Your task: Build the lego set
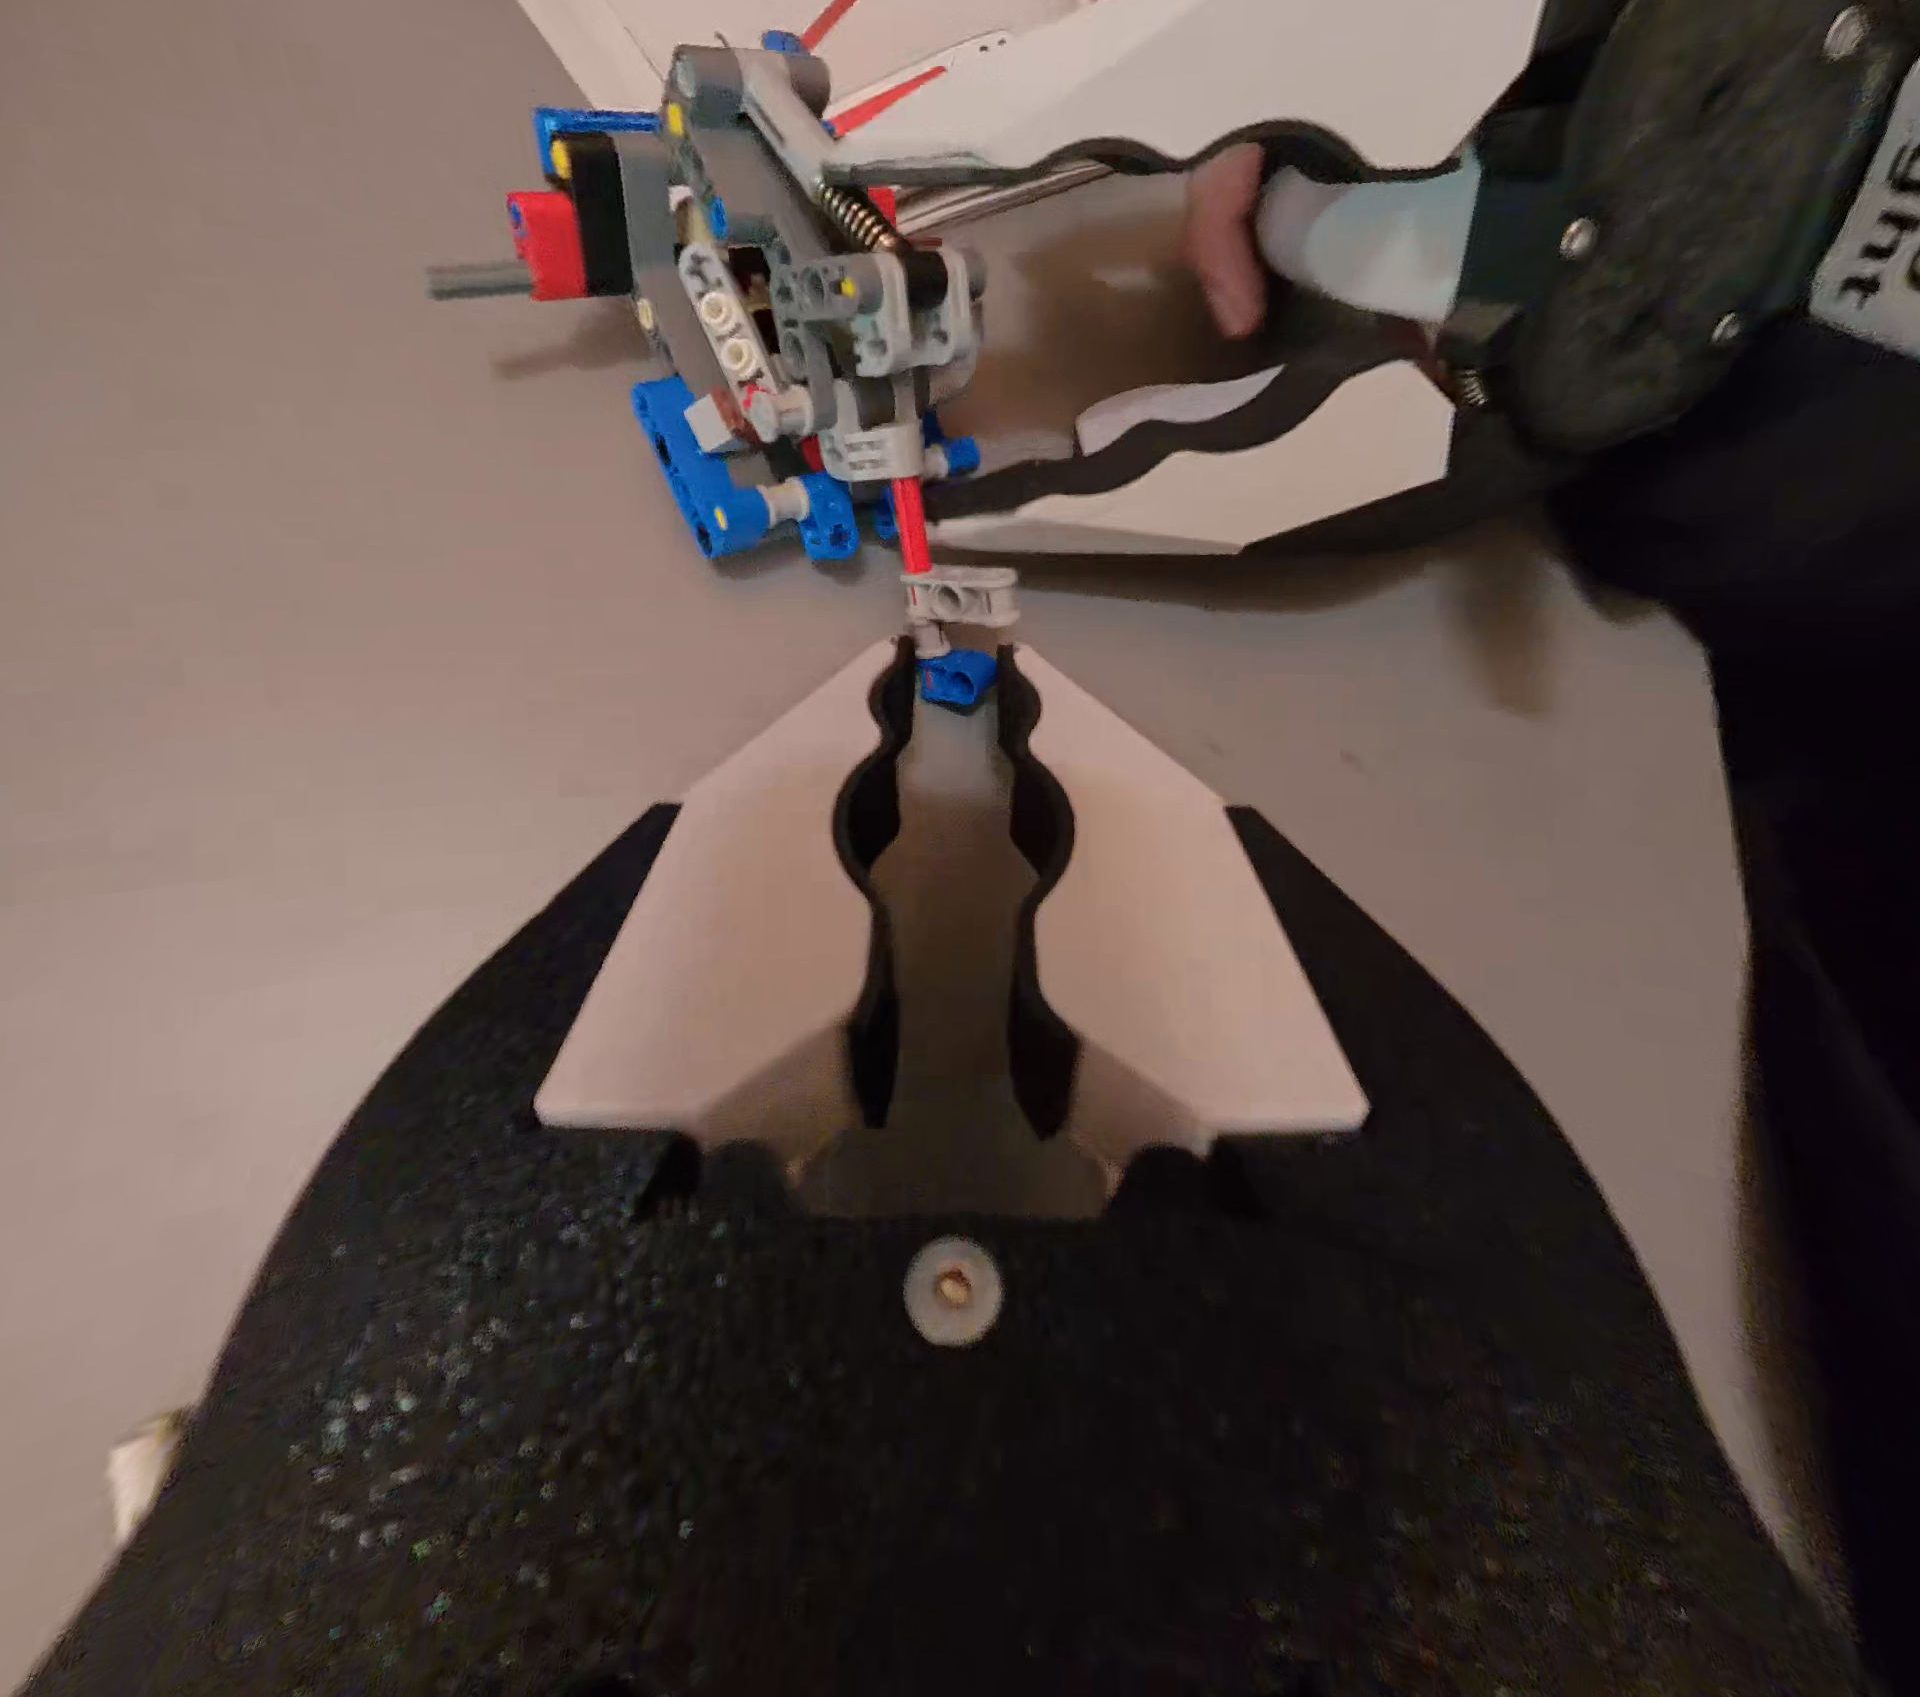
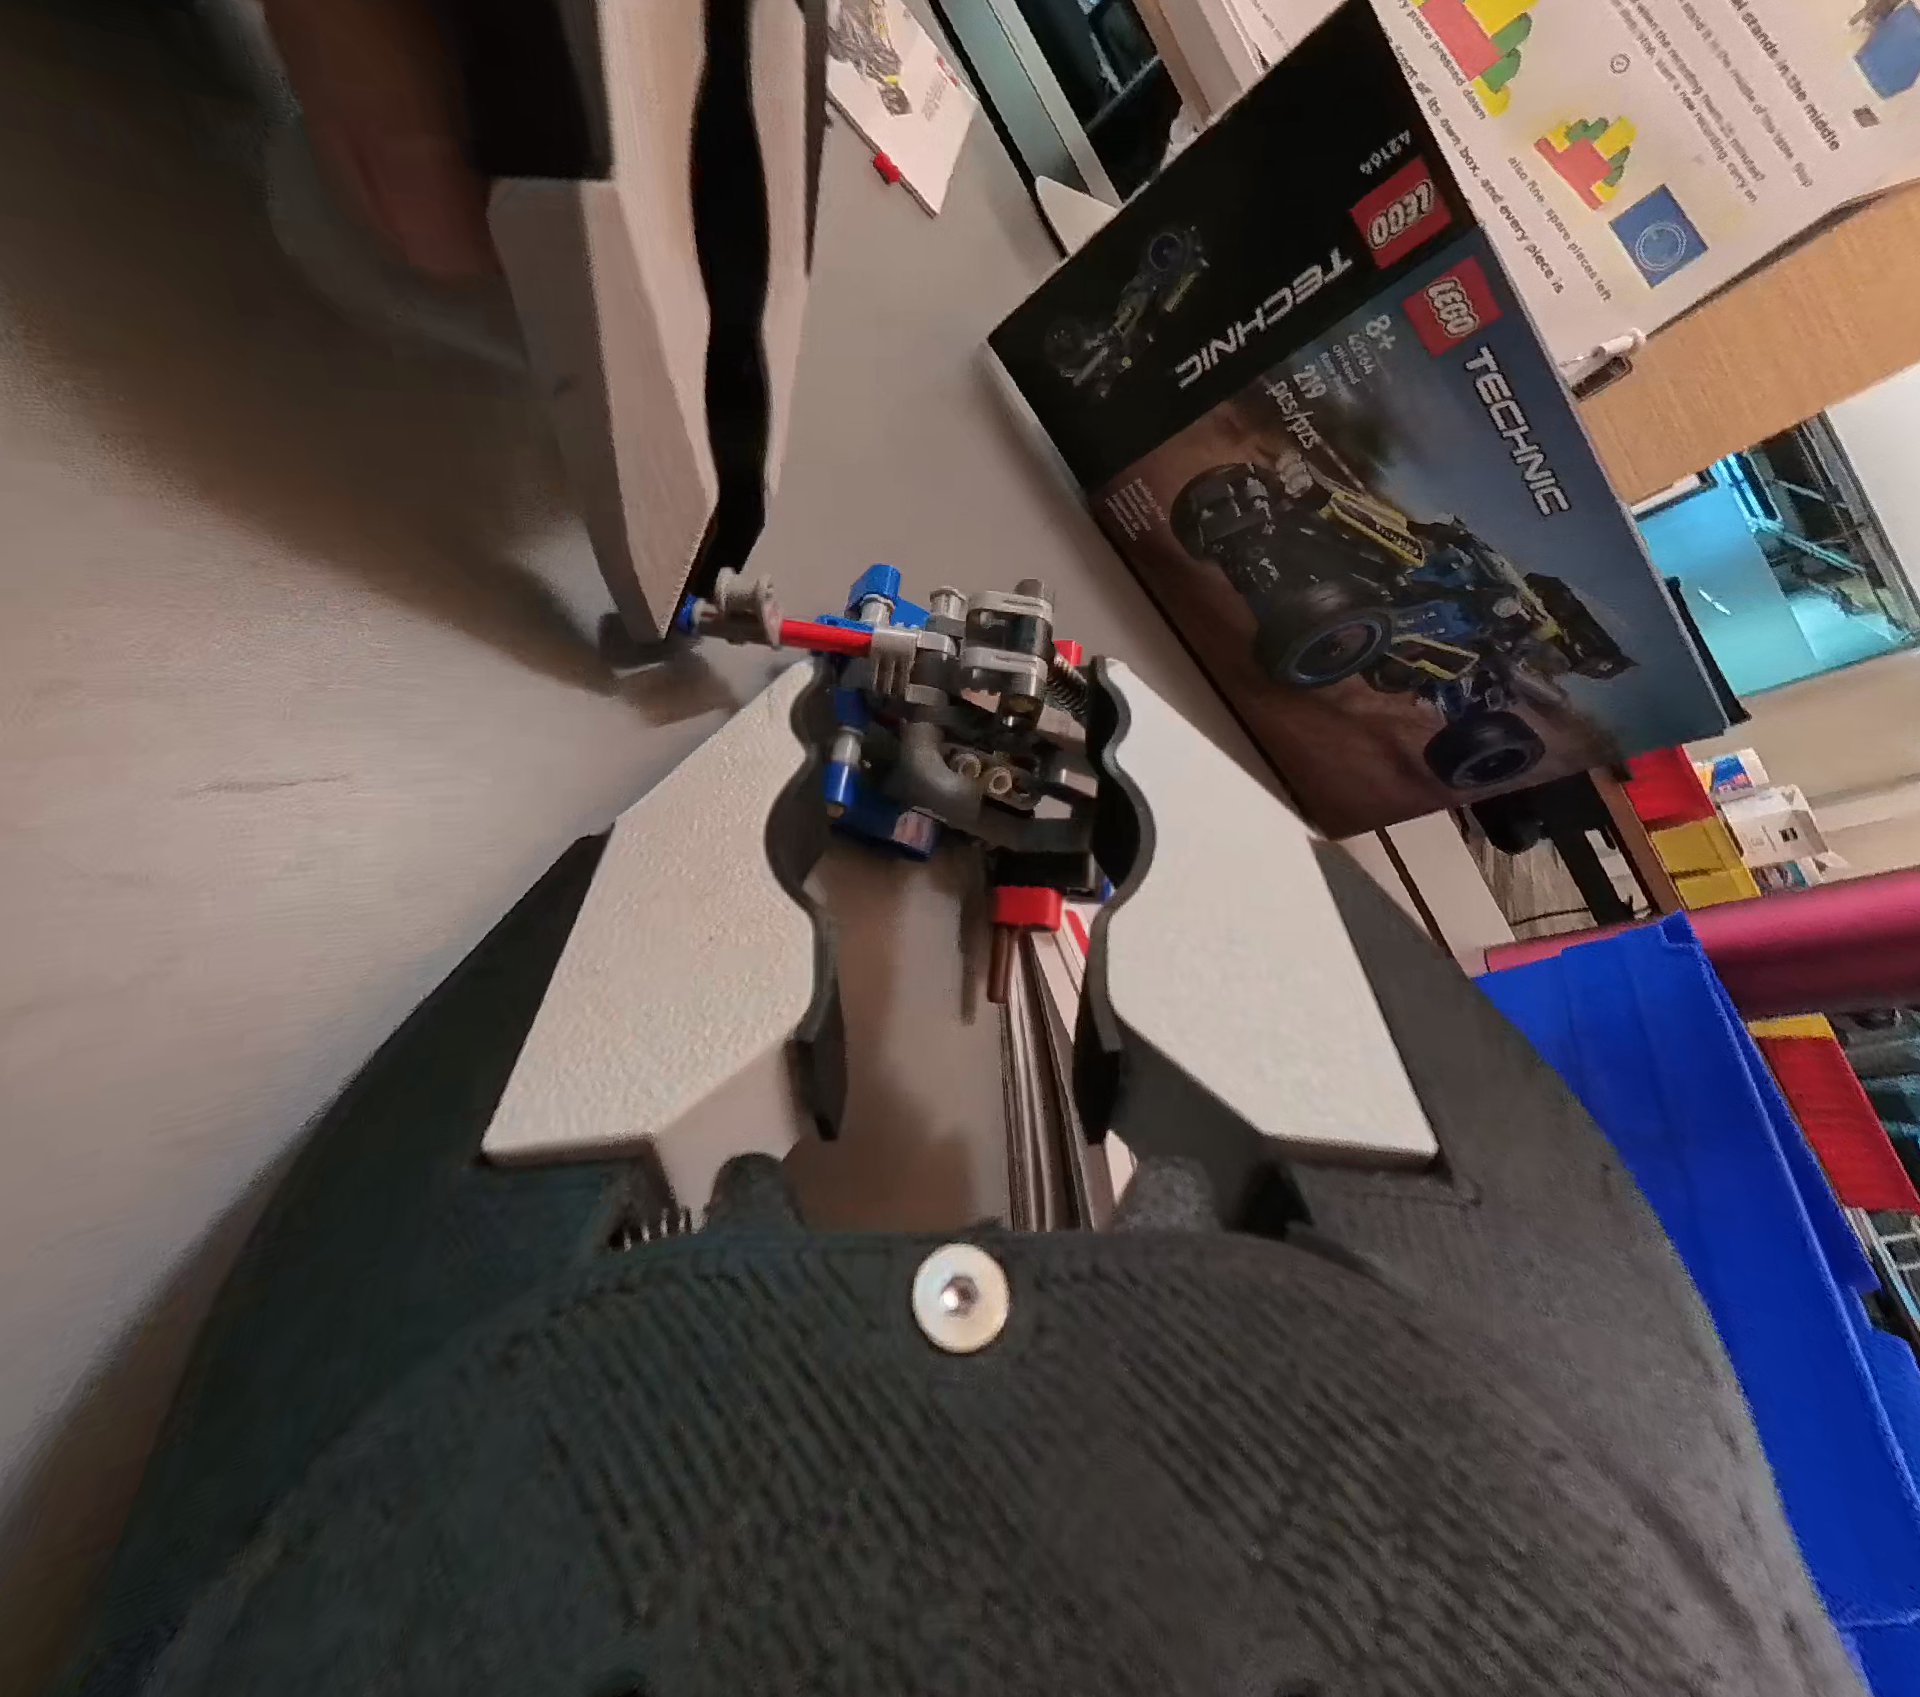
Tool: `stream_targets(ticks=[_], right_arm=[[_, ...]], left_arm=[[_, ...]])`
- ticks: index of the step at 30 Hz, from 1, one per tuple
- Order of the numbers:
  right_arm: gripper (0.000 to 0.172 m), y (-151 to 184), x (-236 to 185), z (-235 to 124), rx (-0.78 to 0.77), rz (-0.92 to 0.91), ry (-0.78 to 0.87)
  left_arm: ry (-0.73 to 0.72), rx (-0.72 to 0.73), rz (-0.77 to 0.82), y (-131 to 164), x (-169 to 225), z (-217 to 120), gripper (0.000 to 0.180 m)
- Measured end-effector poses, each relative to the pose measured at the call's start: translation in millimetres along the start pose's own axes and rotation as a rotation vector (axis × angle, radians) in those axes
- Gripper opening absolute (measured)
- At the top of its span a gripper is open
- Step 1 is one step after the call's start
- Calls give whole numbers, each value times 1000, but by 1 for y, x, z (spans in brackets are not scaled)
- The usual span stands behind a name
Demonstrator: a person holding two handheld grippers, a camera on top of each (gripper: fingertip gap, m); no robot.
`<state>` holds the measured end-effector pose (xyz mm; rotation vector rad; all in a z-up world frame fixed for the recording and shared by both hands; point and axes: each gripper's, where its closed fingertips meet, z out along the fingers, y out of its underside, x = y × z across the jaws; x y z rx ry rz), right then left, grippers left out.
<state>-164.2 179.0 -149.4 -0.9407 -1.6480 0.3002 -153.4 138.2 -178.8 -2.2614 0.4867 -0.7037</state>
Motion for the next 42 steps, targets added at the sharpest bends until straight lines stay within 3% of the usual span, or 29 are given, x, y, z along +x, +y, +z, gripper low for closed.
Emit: stream_targets(ticks=[4, 32, 42], right_arm=[[53, -2, -5, -1, 15, -12, -34], [55, -23, -6, -12, 157, 41, -75], [65, -21, -6, -6, 103, 75, -66]], left_arm=[[5, -6, 22, 0, -2, -1, 13], [54, -71, 143, 6, 0, -1, 13], [11, -64, 170, 5, -2, 0, 13]])
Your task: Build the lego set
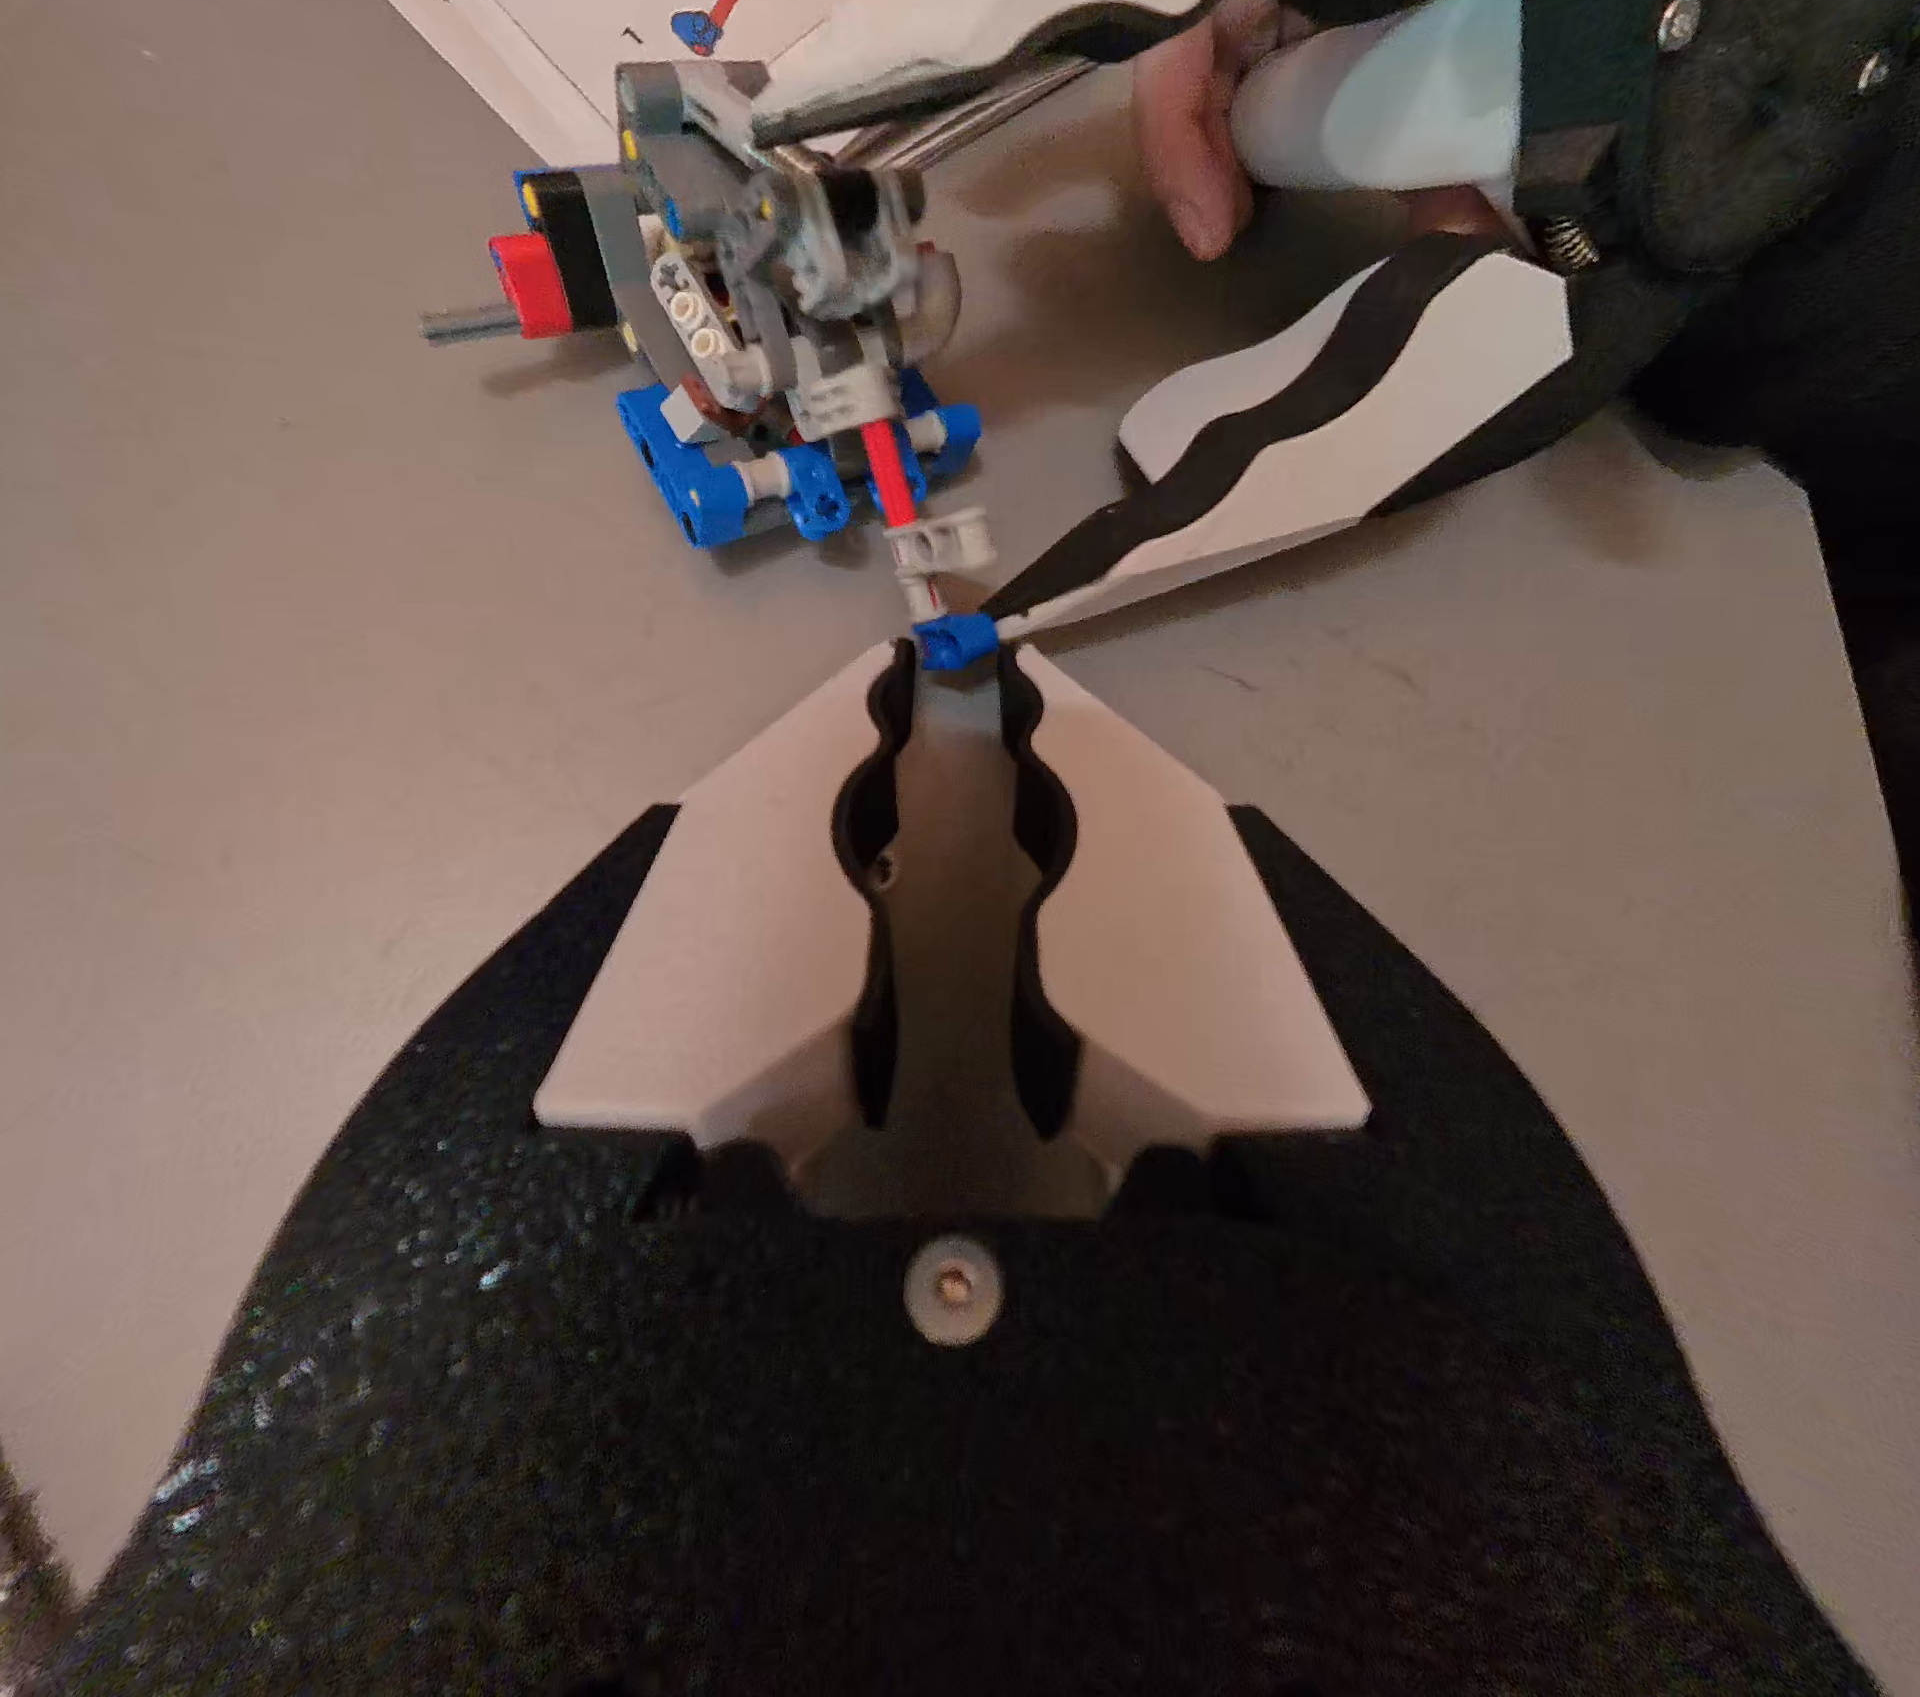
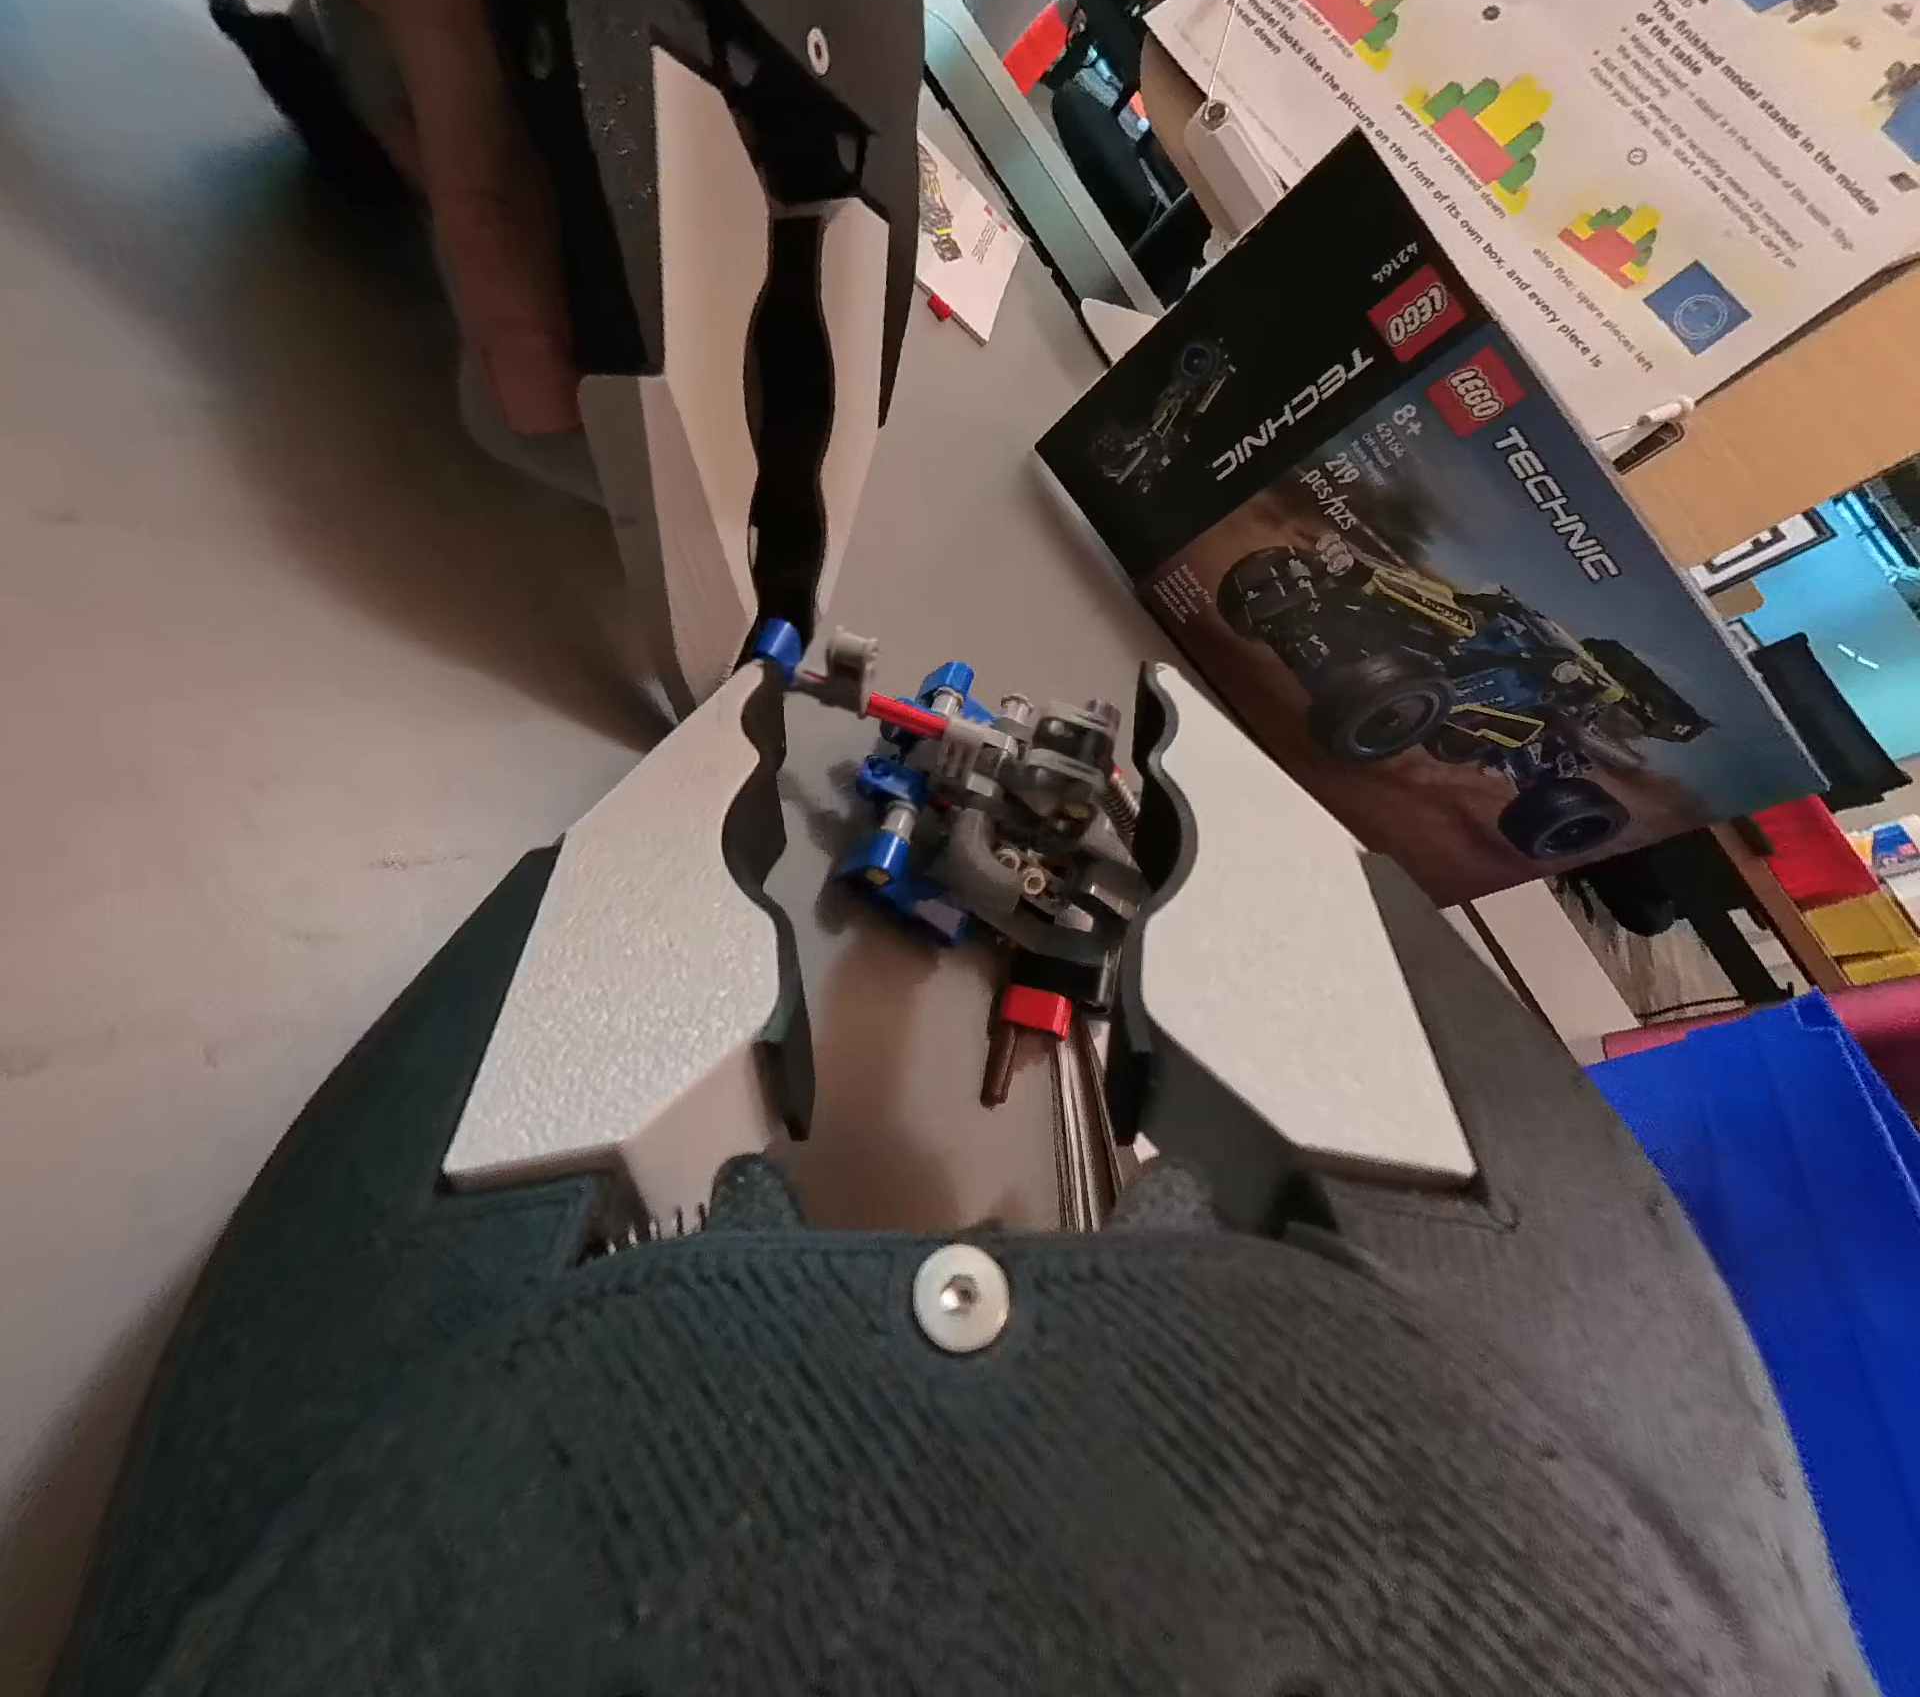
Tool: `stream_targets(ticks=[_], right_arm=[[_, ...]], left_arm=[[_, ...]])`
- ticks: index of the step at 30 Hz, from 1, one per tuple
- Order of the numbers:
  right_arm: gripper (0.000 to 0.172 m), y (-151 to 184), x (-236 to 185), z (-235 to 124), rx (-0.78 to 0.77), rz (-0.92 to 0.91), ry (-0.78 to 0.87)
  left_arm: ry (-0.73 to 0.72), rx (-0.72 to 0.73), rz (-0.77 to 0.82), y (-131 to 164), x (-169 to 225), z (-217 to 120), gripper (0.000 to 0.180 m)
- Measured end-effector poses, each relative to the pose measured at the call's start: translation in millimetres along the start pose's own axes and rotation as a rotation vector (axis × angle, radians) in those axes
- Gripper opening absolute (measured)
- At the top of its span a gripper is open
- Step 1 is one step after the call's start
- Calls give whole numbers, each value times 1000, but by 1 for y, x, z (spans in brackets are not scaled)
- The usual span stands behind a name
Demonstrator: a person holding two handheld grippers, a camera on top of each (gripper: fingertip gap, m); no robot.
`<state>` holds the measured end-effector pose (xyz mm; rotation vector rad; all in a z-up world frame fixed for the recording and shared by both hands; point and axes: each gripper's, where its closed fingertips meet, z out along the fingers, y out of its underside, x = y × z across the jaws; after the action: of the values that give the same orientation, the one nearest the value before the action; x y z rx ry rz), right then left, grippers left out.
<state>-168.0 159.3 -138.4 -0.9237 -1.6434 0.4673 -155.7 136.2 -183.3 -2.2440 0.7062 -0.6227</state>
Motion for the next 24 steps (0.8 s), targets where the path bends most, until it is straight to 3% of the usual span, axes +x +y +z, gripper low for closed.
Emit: stream_targets(ticks=[24], right_arm=[[67, 3, -2, -1, -19, -15, -7]], left_arm=[[-87, -26, 132, -3, 1, -12, 38]])
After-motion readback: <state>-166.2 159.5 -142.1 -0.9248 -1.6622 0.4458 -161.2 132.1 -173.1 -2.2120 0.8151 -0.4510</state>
